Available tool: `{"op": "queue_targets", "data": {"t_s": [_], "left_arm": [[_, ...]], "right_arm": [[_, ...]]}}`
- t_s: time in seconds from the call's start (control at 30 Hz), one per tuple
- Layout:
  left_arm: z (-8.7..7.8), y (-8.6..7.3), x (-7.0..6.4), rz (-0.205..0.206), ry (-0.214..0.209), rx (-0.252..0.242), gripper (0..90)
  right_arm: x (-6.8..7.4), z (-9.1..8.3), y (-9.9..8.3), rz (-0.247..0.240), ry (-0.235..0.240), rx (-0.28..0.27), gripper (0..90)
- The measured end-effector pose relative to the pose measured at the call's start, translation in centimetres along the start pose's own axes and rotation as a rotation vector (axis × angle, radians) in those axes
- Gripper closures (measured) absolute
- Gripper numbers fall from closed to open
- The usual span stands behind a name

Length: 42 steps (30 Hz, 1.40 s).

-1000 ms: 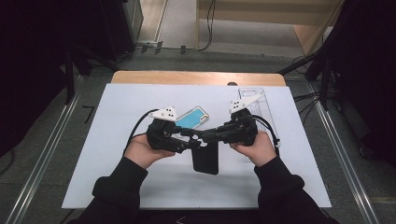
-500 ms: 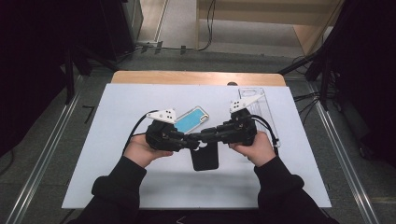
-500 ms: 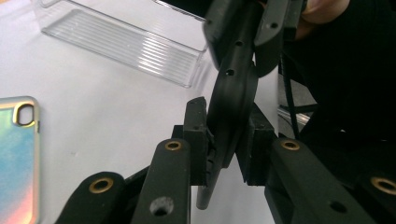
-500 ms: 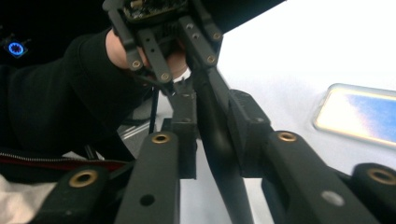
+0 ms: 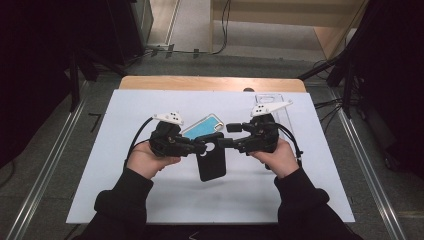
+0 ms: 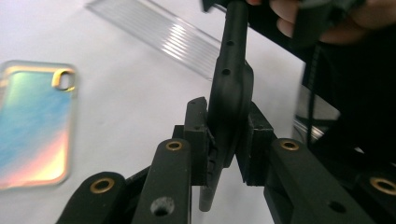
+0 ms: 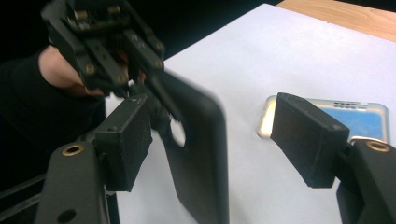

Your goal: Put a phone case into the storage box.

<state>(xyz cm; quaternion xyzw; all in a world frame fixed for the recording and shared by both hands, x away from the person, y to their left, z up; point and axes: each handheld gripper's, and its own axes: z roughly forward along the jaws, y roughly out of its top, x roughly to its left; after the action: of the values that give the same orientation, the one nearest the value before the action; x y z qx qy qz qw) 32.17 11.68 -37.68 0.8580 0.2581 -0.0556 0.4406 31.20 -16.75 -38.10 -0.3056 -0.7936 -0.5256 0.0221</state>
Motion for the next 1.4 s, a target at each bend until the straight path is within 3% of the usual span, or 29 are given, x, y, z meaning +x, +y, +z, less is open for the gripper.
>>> {"op": "queue_targets", "data": {"t_s": [0.1,0.2,0.3,0.33,0.4,0.5,0.8,0.9,1.0,1.2,1.4], "left_arm": [[-0.5,0.2,0.0,-0.029,0.038,-0.006,76.9],[-0.9,0.3,0.1,-0.074,0.064,-0.017,76.9],[-1.3,0.4,0.2,-0.114,0.087,-0.025,76.8],[-1.3,0.4,0.2,-0.124,0.093,-0.024,76.8],[-1.5,0.5,0.3,-0.134,0.107,-0.027,76.8],[-1.5,0.5,0.2,-0.151,0.132,-0.027,76.7],[-1.8,0.6,0.1,-0.196,0.172,-0.044,76.8],[-1.7,0.7,0.1,-0.206,0.178,-0.044,76.8],[-1.6,0.7,-0.2,-0.204,0.195,-0.047,76.7],[-1.1,0.8,-0.5,-0.224,0.194,-0.037,76.7],[-0.5,0.8,-1.0,-0.221,0.189,-0.028,76.7]], "right_arm": [[0.0,0.3,-0.2,0.008,-0.008,0.032,26.8],[0.1,0.5,-0.3,-0.004,-0.031,0.015,23.7],[0.2,0.9,-0.5,-0.013,-0.058,-0.008,1.3],[0.2,1.1,-0.5,-0.011,-0.069,-0.005,0.0],[0.4,1.5,-0.7,-0.032,-0.099,0.009,0.0],[0.6,2.1,-0.9,-0.011,-0.105,0.037,0.0],[1.7,3.7,-1.6,-0.001,-0.157,0.04,0.0],[2.1,4.2,-1.8,0.015,-0.153,0.029,0.0],[2.4,4.7,-1.9,0.015,-0.188,0.023,0.0],[2.8,5.7,-2.3,0.035,-0.251,0.012,0.0],[3.1,6.6,-2.5,0.033,-0.256,0.012,0.0]]}}
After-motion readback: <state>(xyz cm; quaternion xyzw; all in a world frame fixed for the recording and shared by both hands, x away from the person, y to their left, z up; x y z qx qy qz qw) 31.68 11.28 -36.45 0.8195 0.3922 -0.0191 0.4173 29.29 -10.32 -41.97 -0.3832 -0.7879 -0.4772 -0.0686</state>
